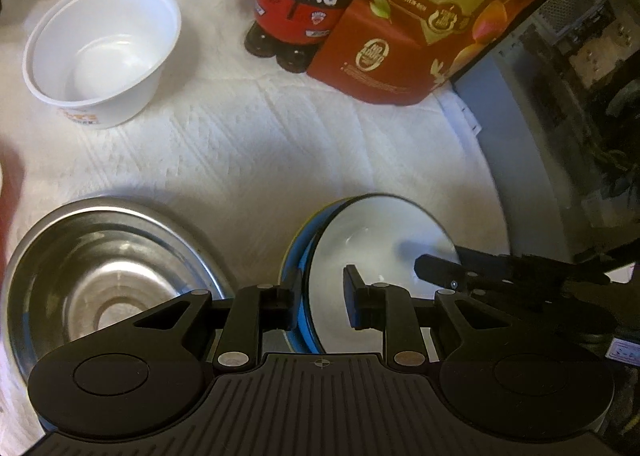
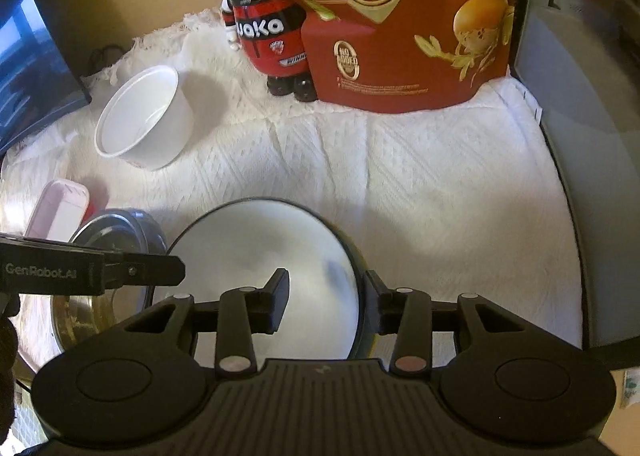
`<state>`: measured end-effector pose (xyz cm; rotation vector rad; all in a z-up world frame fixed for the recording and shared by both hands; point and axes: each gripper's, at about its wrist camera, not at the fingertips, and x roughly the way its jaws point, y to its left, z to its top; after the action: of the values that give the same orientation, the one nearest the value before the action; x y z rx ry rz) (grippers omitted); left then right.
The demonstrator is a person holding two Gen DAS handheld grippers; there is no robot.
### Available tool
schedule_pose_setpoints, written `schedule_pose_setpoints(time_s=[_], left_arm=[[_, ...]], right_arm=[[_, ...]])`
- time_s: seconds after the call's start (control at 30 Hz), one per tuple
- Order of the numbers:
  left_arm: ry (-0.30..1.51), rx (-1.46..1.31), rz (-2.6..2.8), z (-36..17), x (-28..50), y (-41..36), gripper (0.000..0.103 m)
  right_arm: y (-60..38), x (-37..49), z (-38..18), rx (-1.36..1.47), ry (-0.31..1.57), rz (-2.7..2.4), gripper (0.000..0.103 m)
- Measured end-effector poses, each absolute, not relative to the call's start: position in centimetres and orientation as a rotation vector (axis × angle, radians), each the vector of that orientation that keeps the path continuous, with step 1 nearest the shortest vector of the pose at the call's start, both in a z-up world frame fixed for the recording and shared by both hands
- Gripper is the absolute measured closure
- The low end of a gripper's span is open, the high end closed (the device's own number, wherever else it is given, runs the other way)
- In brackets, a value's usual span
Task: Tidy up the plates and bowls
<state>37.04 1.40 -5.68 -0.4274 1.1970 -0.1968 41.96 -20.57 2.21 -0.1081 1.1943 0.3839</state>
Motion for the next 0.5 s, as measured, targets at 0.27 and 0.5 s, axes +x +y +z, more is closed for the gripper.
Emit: schedule_pose_setpoints(time_s=[0.27,0.5], left_arm=[[1.040,-0.498,-0.134,-2.6,37.1,6.4,0.080],[0.886,-0.569,0.127,-0.2,36.4,16.5,0.079]], right_arm=[[-19.8,44.4,5.7,-0.159,1.023,0.311,0.061],[-15.2,45.8,6.3,-0.228,0.931,0.336,0.037]])
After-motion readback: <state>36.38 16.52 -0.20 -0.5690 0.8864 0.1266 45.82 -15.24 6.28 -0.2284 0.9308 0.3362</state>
